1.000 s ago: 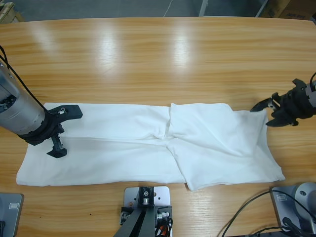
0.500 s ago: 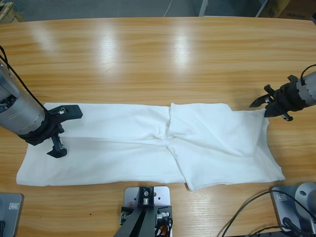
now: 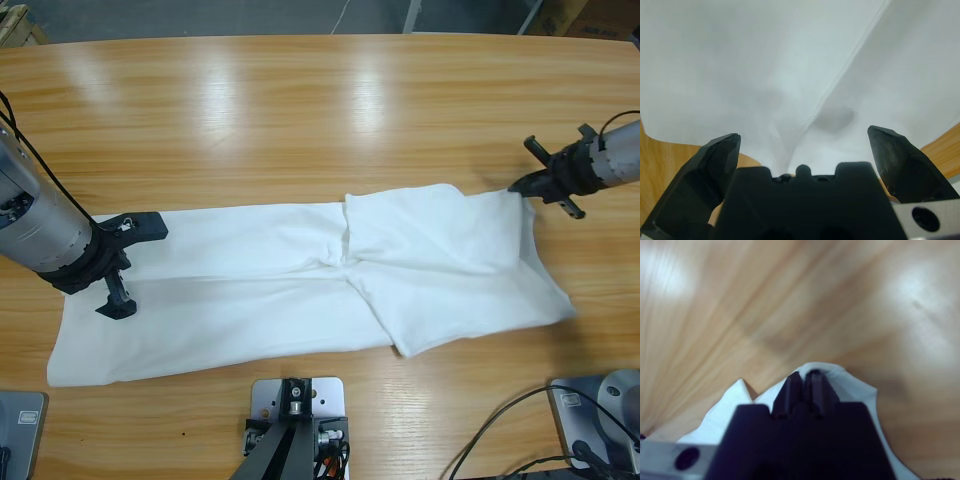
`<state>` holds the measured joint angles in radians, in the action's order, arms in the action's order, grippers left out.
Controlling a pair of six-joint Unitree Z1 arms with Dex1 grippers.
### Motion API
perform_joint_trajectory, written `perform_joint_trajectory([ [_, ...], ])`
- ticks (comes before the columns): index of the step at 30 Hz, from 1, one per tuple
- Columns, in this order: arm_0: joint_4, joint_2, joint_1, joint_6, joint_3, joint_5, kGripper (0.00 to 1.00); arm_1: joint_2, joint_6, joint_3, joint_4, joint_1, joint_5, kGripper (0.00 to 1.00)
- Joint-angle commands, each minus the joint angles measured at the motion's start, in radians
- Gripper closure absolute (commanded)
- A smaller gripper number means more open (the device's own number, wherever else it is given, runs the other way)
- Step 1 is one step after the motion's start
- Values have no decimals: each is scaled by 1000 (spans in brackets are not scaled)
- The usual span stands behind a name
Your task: Fold clothes
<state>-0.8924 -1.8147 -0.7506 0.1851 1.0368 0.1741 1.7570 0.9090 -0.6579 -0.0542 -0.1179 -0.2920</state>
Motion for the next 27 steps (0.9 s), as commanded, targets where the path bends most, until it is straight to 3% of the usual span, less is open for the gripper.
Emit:
perform_joint_trajectory([
  [1,12,-9,-7,0,-32,-15,0,101,-3,50,-257,-36,-13,1000],
  [8,63,17,-6,-105,-20,-16,0,128,-12,54,-366,-100,-1,1000],
  [12,78,28,7,-170,-12,-62,0,171,-7,111,-527,-142,-17,1000],
  [19,124,103,172,-464,-11,-264,0,239,68,192,-751,-186,-30,1000],
  [20,135,118,202,-513,-18,-300,3,241,77,204,-797,-186,-32,825],
  [21,143,135,231,-559,-27,-320,15,240,80,221,-849,-186,-39,438],
  [22,157,154,262,-608,-43,-333,27,230,80,239,-896,-186,-49,127],
  [23,175,178,298,-667,-68,-346,44,214,80,258,-927,-186,-58,18],
  [27,290,237,434,-858,-201,-486,46,117,46,353,-938,-185,-119,0],
])
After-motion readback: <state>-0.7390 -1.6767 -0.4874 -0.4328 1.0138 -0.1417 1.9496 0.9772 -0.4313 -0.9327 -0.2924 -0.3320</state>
